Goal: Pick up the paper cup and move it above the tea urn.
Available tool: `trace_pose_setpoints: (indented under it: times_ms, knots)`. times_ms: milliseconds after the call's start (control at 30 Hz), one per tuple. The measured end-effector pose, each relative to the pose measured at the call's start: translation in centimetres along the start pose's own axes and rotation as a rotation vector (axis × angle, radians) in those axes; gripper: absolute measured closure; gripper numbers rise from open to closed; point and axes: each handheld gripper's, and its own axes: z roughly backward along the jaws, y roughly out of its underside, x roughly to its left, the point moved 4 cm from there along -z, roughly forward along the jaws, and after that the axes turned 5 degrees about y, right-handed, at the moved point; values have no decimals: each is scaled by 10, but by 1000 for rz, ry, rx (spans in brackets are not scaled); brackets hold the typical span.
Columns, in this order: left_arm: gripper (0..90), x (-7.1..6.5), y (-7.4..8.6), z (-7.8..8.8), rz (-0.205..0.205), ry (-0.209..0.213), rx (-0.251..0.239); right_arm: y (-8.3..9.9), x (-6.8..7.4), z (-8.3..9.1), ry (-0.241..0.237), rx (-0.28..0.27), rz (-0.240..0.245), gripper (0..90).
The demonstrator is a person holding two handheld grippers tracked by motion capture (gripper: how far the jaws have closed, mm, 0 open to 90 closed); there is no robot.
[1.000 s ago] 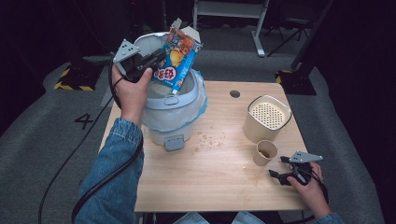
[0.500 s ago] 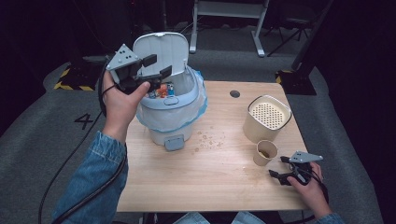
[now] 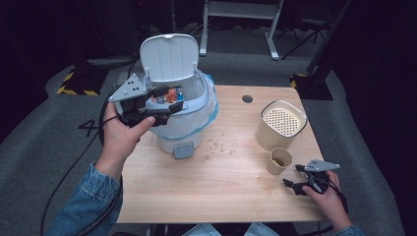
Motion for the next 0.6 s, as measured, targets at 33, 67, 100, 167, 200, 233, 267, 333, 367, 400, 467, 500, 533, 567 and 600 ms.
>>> trace_pose_setpoints:
  times_ms: [33, 67, 100, 167, 200, 233, 267, 333, 367, 400, 467, 500, 533, 567, 600]
  knots:
    - [322, -1, 4, 0, 0, 1, 6, 0, 0, 0, 0, 1, -1, 159]
    - [321, -2, 8, 1, -2, 1, 11, 0, 0, 0, 0, 1, -2, 159]
    - [320, -4, 12, 2, -5, 2, 13, 0, 0, 0, 0, 0, -3, 160]
    - [313, -8, 18, 3, -9, 17, 15, 0, 0, 0, 3, 0, -3, 161]
    - [313, -10, 22, 4, -5, 25, 14, 0, 0, 0, 6, -1, -2, 168]
    - [313, -12, 25, 5, -4, 32, 17, 0, 1, 1, 4, -4, -4, 173]
    - [312, -14, 29, 5, 2, 43, 22, 0, 1, 1, -2, -1, -2, 177]
    - [314, -18, 39, 5, 16, 72, 36, 0, 2, 3, -16, 12, -2, 187]
    - [313, -20, 44, 5, 19, 83, 37, -1, 2, 4, -20, 17, -4, 192]
    - [304, -23, 55, 4, 25, 96, 42, -2, 2, 5, -24, 5, -1, 193]
    - [303, -24, 61, 4, 31, 103, 47, -3, 3, 6, -30, 1, -5, 193]
    - [299, -26, 66, 4, 35, 104, 52, -4, 3, 7, -36, -1, -8, 193]
    - [298, -27, 72, 4, 36, 99, 48, -5, 4, 7, -36, -5, -3, 193]
    - [296, -29, 78, 3, 44, 100, 49, -6, 4, 8, -37, -9, -1, 193]
    - [288, -33, 89, 0, 62, 112, 57, -7, 5, 10, -37, -11, 6, 195]
